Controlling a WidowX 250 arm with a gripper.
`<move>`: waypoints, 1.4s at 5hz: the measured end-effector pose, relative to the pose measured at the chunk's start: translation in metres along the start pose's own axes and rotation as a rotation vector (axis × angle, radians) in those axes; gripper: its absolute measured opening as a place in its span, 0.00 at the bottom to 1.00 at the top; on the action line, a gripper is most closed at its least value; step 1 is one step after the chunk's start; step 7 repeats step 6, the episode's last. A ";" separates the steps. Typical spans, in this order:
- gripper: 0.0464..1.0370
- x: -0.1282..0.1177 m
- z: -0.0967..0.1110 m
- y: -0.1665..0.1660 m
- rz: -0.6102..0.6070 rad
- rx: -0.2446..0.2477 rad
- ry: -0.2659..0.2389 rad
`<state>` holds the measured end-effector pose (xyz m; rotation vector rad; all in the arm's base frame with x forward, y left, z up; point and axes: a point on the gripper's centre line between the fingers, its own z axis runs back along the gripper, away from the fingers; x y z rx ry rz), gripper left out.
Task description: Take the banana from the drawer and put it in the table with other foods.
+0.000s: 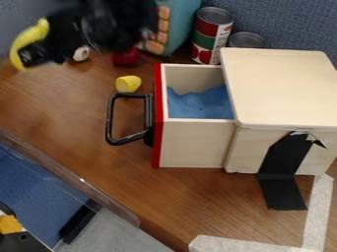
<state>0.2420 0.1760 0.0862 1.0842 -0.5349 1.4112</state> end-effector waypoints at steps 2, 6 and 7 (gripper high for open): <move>0.97 0.007 -0.006 -0.004 0.001 0.088 0.119; 0.96 0.043 0.063 0.042 -0.160 -0.649 0.820; 0.96 0.043 0.063 0.042 -0.160 -0.649 0.820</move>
